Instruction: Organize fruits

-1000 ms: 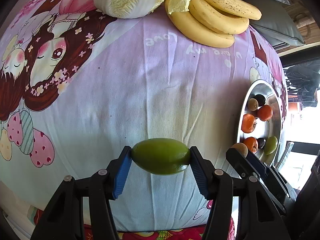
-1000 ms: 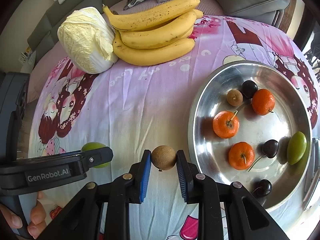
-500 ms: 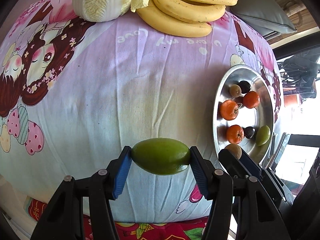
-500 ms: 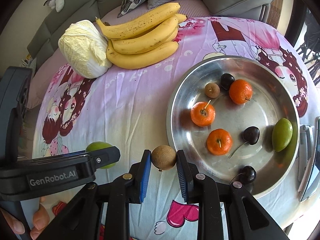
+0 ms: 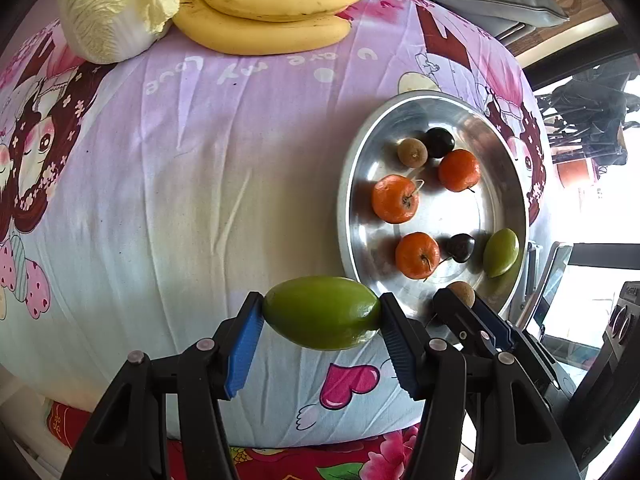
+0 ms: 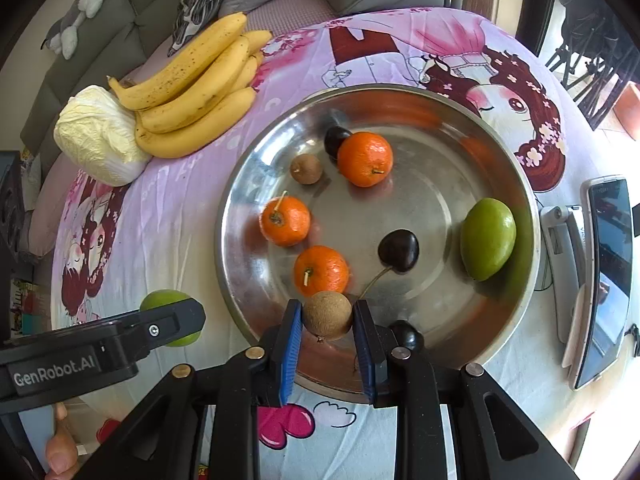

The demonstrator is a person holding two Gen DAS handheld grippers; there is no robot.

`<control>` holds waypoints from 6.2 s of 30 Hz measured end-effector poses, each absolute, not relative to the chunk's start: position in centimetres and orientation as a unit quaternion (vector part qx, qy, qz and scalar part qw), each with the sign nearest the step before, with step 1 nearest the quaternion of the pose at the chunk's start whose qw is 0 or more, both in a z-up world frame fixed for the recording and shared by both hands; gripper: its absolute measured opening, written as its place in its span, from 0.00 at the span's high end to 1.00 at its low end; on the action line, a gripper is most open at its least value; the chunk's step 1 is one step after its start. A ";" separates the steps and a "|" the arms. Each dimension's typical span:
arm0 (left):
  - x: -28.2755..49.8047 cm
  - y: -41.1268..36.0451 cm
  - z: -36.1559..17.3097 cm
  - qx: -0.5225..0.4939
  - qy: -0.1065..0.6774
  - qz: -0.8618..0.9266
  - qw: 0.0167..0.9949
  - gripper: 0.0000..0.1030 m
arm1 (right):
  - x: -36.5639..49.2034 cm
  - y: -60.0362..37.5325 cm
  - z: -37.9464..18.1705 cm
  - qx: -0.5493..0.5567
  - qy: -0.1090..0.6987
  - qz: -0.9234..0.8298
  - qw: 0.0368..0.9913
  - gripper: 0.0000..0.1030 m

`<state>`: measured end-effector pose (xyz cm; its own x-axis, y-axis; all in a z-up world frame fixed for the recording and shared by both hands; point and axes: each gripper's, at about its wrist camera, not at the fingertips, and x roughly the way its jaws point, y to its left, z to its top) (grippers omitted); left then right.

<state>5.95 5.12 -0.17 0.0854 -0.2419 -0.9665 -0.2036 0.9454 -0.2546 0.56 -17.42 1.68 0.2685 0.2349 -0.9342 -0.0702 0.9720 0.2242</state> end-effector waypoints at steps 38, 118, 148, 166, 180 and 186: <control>7.7 1.5 -1.7 -0.162 0.695 -0.033 0.699 0.41 | 0.9 -16.4 -0.2 0.047 0.627 0.079 0.774 0.45; -12.4 19.5 -2.4 -0.098 0.606 0.148 0.775 0.08 | -6.3 -10.0 -0.6 -0.038 0.566 0.069 0.821 0.00; -18.8 20.7 -2.1 -0.075 0.575 0.145 0.802 0.08 | -9.0 -9.4 -0.3 -0.033 0.528 0.081 0.845 0.00; -16.6 21.1 1.4 -0.042 0.558 0.142 0.817 0.08 | -9.2 -9.4 -0.2 -0.036 0.527 0.077 0.846 0.00; -16.6 20.2 1.0 -0.042 0.553 0.152 0.818 0.08 | -9.1 -9.4 -0.4 -0.039 0.529 0.077 0.844 0.00; -16.9 19.8 0.6 -0.040 0.551 0.157 0.818 0.08 | -9.1 -9.3 -0.5 -0.038 0.531 0.076 0.843 0.00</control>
<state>-16.90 19.83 0.56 0.3429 0.2119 -0.9152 -0.3007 0.9477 0.1067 -9.06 -9.33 -0.51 0.4249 0.0874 -0.9010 -0.1686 0.9856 0.0161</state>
